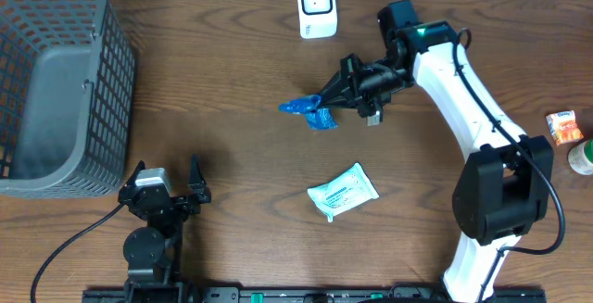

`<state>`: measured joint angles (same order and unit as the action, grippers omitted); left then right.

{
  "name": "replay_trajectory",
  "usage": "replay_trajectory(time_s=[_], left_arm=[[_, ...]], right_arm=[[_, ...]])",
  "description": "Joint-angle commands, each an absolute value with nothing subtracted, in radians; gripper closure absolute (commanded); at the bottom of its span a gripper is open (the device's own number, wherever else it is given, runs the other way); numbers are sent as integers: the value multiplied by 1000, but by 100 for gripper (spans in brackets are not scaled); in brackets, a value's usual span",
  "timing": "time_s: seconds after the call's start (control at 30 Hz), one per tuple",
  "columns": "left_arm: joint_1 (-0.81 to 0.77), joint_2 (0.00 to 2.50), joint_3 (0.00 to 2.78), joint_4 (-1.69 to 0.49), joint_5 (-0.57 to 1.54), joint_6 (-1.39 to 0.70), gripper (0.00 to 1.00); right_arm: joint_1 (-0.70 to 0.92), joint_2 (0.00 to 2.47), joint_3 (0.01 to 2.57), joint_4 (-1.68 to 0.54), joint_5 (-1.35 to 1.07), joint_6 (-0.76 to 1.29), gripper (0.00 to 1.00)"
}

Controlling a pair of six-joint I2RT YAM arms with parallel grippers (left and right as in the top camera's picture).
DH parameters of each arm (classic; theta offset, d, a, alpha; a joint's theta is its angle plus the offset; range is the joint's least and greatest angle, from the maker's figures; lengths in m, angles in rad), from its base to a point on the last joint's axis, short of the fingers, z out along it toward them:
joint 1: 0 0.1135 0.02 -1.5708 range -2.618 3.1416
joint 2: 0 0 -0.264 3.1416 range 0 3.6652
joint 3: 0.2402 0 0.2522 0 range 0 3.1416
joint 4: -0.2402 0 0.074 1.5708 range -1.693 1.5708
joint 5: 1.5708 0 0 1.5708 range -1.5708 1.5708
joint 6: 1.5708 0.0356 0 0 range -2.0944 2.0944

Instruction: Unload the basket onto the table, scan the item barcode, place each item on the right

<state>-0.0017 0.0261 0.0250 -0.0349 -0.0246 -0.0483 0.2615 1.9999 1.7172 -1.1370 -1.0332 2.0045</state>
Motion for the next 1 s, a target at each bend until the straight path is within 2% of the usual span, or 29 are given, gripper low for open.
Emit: replay_trajectory(time_s=[0.0, 0.27, 0.4, 0.5, 0.7, 0.83, 0.87, 0.97], left_arm=[[2, 23, 4, -71, -30, -38, 2], [2, 23, 4, -71, -30, -38, 2], [2, 23, 4, -71, -30, -38, 2], [2, 23, 4, -71, -30, -38, 2], [2, 23, 4, -71, -30, -38, 2], [2, 23, 4, -71, -30, -38, 2], [2, 23, 4, -71, -30, -38, 2], [2, 23, 4, -71, -30, -38, 2]], right_arm=[[224, 1994, 1718, -1147, -1088, 2049, 98], [221, 1994, 1718, -1123, -1084, 1937, 99], [230, 1993, 1718, -1009, -1084, 1730, 99], [244, 1993, 1719, -875, -1069, 1548, 98], [265, 1993, 1719, -495, -854, 1236, 98], [286, 1993, 1719, -327, -767, 1211, 99], [294, 1993, 1718, -249, -701, 1239, 98], [302, 1993, 1718, -203, -485, 1354, 98]])
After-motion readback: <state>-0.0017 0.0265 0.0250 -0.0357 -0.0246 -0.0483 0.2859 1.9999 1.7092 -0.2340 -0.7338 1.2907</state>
